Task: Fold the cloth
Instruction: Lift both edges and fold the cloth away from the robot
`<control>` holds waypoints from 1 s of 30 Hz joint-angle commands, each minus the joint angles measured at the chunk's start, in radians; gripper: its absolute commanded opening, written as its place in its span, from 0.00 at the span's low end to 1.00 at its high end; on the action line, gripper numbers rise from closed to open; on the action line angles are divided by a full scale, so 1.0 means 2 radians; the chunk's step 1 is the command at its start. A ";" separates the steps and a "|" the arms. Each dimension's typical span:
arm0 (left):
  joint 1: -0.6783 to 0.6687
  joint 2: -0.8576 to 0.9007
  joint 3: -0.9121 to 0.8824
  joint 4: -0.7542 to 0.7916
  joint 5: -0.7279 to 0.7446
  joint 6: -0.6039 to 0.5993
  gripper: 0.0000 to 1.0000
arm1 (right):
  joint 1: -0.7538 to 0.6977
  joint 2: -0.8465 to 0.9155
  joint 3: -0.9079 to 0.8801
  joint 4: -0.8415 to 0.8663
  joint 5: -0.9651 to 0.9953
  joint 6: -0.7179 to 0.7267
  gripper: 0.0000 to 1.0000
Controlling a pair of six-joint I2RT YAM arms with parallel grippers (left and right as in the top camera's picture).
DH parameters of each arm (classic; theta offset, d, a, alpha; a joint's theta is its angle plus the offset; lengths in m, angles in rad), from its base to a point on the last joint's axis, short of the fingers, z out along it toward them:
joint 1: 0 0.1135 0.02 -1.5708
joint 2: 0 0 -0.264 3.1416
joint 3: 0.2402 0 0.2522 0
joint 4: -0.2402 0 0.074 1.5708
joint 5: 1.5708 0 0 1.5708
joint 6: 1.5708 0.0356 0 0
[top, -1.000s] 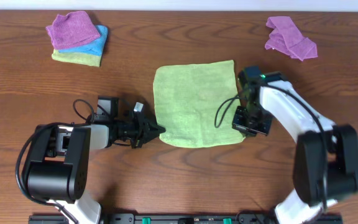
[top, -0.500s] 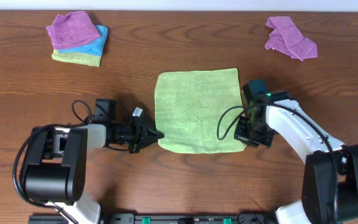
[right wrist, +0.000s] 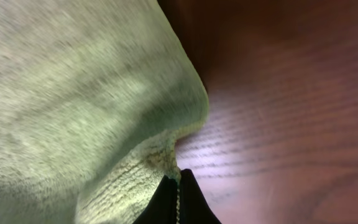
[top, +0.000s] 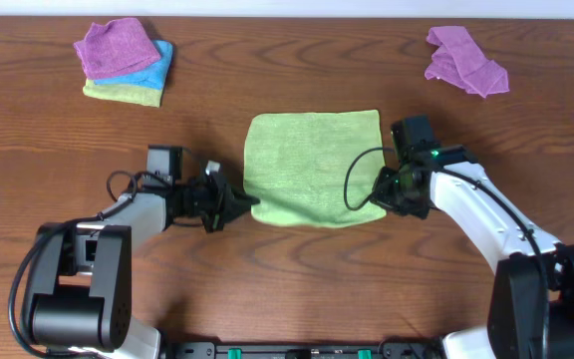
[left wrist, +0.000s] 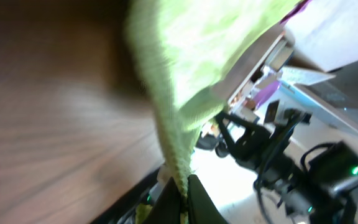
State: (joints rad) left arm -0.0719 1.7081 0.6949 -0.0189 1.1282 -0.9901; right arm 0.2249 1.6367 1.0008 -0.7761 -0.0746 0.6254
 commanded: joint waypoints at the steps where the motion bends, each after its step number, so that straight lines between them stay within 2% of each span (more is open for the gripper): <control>1: 0.003 -0.007 0.030 0.000 -0.043 -0.018 0.06 | 0.004 -0.008 0.019 0.017 -0.002 0.009 0.01; 17: 0.003 0.001 0.098 0.018 -0.220 -0.032 0.06 | -0.005 -0.007 0.039 0.133 0.062 0.003 0.01; 24: -0.017 0.068 0.153 0.067 -0.220 -0.046 0.06 | -0.014 0.009 0.039 0.175 0.062 -0.007 0.01; 30: -0.039 0.128 0.218 0.078 -0.240 -0.044 0.06 | -0.014 0.035 0.039 0.221 0.065 -0.007 0.01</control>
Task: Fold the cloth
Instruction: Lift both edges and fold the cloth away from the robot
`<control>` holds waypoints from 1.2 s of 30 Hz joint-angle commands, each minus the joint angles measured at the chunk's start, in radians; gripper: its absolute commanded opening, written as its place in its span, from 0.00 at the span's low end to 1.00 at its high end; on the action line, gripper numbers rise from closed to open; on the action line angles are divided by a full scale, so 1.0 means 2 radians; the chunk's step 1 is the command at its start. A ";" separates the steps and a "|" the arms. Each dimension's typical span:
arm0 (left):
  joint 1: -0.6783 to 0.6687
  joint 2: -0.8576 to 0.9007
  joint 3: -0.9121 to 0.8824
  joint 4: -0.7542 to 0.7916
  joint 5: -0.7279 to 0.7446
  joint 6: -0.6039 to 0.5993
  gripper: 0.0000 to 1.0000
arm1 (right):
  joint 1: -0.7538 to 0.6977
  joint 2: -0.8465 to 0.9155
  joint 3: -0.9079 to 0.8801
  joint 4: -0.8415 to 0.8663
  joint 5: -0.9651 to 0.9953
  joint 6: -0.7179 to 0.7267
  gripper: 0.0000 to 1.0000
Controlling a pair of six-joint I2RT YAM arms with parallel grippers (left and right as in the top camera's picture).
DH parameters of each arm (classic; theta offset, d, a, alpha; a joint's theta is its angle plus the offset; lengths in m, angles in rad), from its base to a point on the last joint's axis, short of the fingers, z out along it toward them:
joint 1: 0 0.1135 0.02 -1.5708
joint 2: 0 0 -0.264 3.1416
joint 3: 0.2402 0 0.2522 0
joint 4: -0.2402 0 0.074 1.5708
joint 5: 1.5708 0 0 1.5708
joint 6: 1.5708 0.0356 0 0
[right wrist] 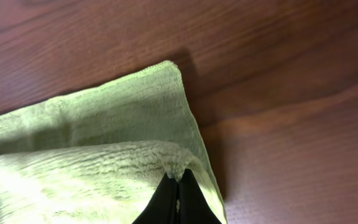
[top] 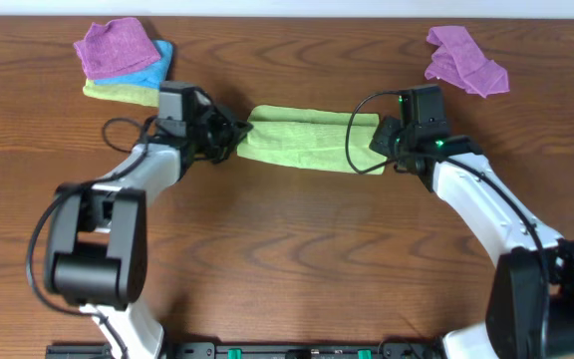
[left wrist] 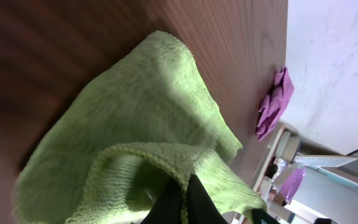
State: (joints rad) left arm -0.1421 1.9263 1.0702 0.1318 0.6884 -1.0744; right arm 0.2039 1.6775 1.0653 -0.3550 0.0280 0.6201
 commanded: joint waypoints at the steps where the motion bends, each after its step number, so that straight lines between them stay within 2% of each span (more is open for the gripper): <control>1: -0.005 0.028 0.041 0.003 -0.023 -0.001 0.06 | -0.004 0.019 0.007 0.018 0.016 -0.005 0.01; 8: -0.004 0.072 0.092 0.002 -0.028 0.018 0.06 | -0.004 0.059 0.007 0.079 0.018 -0.008 0.01; 31: -0.004 0.091 0.093 0.010 -0.096 0.056 0.08 | -0.003 0.111 0.007 0.154 0.040 -0.027 0.01; 33: -0.004 0.091 0.093 0.010 -0.100 0.056 0.11 | -0.003 0.113 0.007 0.154 0.040 -0.029 0.01; 34: -0.004 0.091 0.093 0.010 -0.101 0.056 0.17 | -0.003 0.113 0.007 0.154 0.040 -0.028 0.02; 36: -0.004 0.091 0.093 0.012 -0.101 0.058 0.40 | -0.003 0.113 0.007 0.154 0.040 -0.028 0.18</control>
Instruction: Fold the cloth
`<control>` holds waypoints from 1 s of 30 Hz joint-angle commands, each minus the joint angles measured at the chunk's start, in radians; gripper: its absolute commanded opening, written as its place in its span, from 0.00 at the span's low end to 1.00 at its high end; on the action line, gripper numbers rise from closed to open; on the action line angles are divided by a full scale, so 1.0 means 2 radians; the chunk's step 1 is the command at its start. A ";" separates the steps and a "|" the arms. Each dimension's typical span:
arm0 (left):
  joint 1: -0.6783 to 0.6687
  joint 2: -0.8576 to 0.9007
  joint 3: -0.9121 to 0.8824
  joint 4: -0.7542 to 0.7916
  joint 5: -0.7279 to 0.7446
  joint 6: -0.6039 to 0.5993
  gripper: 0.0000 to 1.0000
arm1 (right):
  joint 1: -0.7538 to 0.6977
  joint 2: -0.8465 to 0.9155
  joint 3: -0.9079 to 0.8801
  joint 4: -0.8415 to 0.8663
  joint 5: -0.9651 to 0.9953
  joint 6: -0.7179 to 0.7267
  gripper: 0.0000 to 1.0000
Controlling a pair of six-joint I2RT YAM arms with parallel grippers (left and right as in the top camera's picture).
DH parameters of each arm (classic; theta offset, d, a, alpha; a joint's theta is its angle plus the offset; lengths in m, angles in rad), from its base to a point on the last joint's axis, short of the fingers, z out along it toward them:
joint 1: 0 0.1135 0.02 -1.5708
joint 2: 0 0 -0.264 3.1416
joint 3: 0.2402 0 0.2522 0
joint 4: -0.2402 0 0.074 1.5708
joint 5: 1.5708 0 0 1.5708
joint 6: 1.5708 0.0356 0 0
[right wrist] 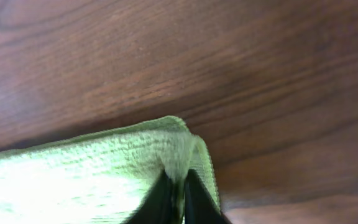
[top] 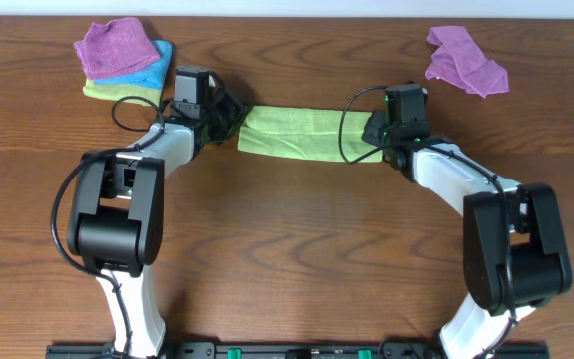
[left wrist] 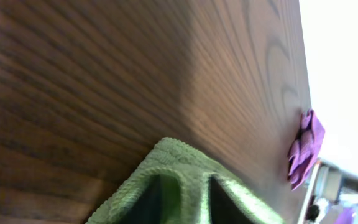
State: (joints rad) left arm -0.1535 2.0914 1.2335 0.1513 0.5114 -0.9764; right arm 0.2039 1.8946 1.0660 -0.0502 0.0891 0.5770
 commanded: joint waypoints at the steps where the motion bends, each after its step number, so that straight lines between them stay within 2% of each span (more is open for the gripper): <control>1: 0.002 0.008 0.011 0.004 -0.011 0.010 0.46 | -0.003 0.004 0.007 0.001 0.010 -0.007 0.26; 3: 0.005 0.008 0.012 0.011 -0.001 0.010 0.55 | -0.003 0.004 0.007 0.001 0.009 -0.007 0.41; 5: 0.012 0.008 0.013 0.015 0.021 0.010 0.61 | -0.003 0.000 0.007 0.000 0.004 -0.007 0.49; 8: 0.022 0.006 0.015 0.016 0.058 0.010 0.68 | -0.003 -0.013 0.007 -0.010 0.004 -0.007 0.51; 11: 0.032 0.000 0.016 0.016 0.094 0.009 0.71 | -0.003 -0.038 0.007 -0.034 0.004 -0.006 0.52; 16: 0.046 -0.027 0.016 0.016 0.117 0.009 0.68 | -0.003 -0.097 0.007 -0.092 0.004 0.004 0.53; 17: 0.046 -0.032 0.016 0.016 0.122 0.008 0.63 | -0.003 -0.104 0.007 -0.103 0.004 0.008 0.53; 20: 0.042 -0.046 0.016 0.005 0.134 -0.003 0.33 | -0.003 -0.120 0.007 -0.146 -0.007 0.041 0.57; 21: 0.036 -0.046 0.016 0.002 0.139 -0.010 0.11 | -0.003 -0.122 0.007 -0.156 -0.023 0.044 0.61; 22: 0.031 -0.046 0.016 0.001 0.146 -0.016 0.06 | -0.003 -0.122 0.007 -0.161 -0.041 0.045 0.69; 25: 0.006 -0.046 0.016 -0.002 0.138 -0.019 0.06 | -0.004 -0.122 0.007 -0.175 -0.098 0.045 0.75; 30: -0.032 -0.045 0.016 -0.009 0.071 -0.018 0.06 | -0.004 -0.121 0.006 -0.195 -0.109 0.075 0.71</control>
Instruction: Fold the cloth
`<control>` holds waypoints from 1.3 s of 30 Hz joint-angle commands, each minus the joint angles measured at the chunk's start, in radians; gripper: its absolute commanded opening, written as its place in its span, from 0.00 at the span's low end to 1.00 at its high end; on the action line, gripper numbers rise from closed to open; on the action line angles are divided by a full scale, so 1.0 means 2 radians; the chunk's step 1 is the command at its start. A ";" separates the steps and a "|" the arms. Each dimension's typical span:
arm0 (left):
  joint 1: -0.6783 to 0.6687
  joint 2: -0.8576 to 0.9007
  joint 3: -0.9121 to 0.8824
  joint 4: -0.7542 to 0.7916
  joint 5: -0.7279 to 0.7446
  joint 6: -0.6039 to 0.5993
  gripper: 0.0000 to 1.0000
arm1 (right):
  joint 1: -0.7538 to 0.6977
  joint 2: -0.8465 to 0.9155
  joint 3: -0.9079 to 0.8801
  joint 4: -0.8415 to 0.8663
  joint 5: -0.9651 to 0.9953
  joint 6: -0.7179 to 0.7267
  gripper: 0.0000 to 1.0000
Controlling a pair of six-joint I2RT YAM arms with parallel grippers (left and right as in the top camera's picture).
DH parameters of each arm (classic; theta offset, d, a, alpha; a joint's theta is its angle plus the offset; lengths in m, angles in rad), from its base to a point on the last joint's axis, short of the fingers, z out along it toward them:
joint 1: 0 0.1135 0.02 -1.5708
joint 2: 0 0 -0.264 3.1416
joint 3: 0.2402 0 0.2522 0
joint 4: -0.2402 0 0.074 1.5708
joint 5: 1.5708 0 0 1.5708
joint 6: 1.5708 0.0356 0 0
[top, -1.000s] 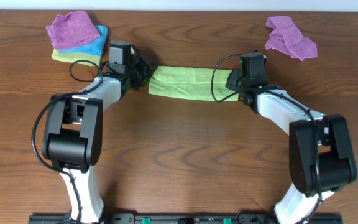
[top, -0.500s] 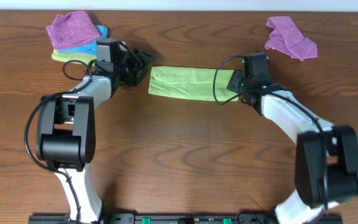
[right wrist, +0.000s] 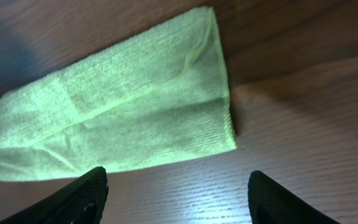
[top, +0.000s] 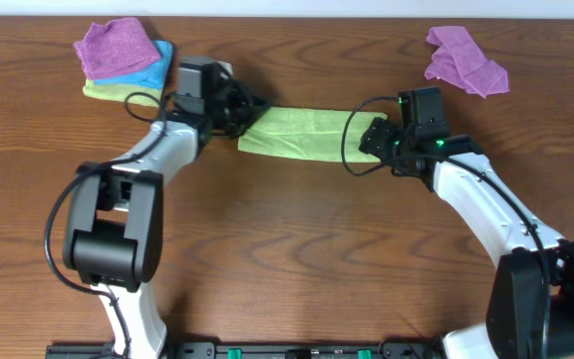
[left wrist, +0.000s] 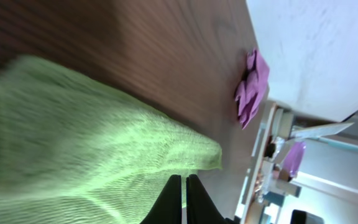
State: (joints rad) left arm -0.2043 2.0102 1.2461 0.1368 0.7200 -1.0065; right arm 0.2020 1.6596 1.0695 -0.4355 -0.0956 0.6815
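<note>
The green cloth (top: 307, 132) lies on the wooden table as a narrow folded strip, also seen in the right wrist view (right wrist: 135, 118) and the left wrist view (left wrist: 73, 137). My left gripper (top: 245, 112) sits over the strip's left end. Its fingers (left wrist: 183, 180) are shut, with no cloth showing between the tips. My right gripper (top: 379, 141) is just off the strip's right end. It stands wide open (right wrist: 179, 205) over bare wood in front of the cloth, holding nothing.
A stack of purple, blue and green cloths (top: 123, 62) sits at the back left. A crumpled purple cloth (top: 464, 60) lies at the back right and shows in the left wrist view (left wrist: 252, 87). Bare wood stretches in front of the strip.
My right gripper has let go of the cloth's right end, opened wide and drawn back from it. The left gripper's fingers, slightly apart then, are now shut. The strip lies as before.
First the cloth lay flat, with both grippers shut on its near corners. Then the corners were held over the far half. Then they were down at the far edge, leaving a folded strip. Now the right gripper is off the cloth.
</note>
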 commanded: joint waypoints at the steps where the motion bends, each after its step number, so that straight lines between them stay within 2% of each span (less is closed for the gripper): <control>1: -0.012 -0.005 0.010 -0.005 -0.048 -0.001 0.06 | -0.003 -0.001 0.005 -0.003 -0.017 0.030 0.69; 8: -0.023 0.002 0.010 -0.071 -0.102 0.044 0.06 | -0.003 0.049 0.005 0.012 -0.020 0.047 0.69; 22: -0.023 0.019 0.010 -0.085 -0.189 0.051 0.06 | -0.002 0.093 0.005 0.029 -0.016 0.063 0.69; 39: -0.026 0.055 0.010 -0.095 -0.182 0.051 0.06 | -0.002 0.110 0.004 0.035 -0.003 0.068 0.68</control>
State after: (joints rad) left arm -0.2501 2.0926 1.2518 -0.0406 0.3660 -0.9188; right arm 0.2020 1.8458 1.0695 -0.3721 -0.1162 0.8043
